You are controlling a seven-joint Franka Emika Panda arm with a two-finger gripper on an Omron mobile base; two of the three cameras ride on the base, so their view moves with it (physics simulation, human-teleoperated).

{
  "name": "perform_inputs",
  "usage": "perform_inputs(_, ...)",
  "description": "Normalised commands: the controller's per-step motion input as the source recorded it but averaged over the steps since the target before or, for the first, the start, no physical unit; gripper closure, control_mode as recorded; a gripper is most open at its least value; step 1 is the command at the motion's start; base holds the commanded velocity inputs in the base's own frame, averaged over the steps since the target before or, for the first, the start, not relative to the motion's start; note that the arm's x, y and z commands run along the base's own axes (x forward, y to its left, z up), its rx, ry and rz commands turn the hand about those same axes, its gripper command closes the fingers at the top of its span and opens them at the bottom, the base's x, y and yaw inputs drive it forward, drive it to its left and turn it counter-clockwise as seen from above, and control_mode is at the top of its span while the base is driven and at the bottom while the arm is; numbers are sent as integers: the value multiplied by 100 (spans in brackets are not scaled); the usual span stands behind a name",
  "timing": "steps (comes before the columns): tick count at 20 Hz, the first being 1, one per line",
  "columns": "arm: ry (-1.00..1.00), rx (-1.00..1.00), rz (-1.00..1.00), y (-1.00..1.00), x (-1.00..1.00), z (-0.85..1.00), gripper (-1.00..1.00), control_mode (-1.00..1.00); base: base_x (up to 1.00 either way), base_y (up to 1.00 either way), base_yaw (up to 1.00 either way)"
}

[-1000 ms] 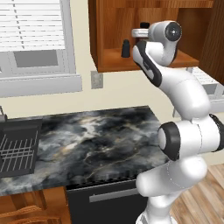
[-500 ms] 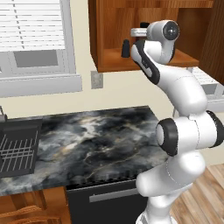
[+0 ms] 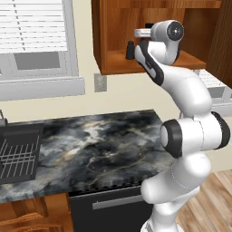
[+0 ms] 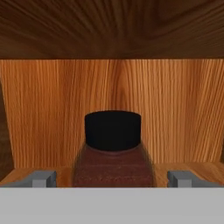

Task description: Collect the paprika, ketchup, and shaker from the cabinet and place them next to the stove.

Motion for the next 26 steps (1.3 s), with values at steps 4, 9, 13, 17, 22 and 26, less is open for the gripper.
perform_inputs(4, 0, 0, 0, 0, 4, 0, -100, -100, 0, 0, 0)
perform_inputs(9, 0, 0, 0, 0, 0, -1, -100, -100, 0, 0, 0)
perform_inputs(13, 0, 0, 0, 0, 4, 0, -100, -100, 0, 0, 0)
perform_inputs(17, 1, 0, 0, 0, 14, -1, -100, -100, 0, 0, 0)
perform_inputs(22, 0, 0, 0, 0, 12, -2, -100, -100, 0, 0, 0)
perform_inputs(26, 0, 0, 1, -2, 7, -3, -100, -100, 0, 0, 0)
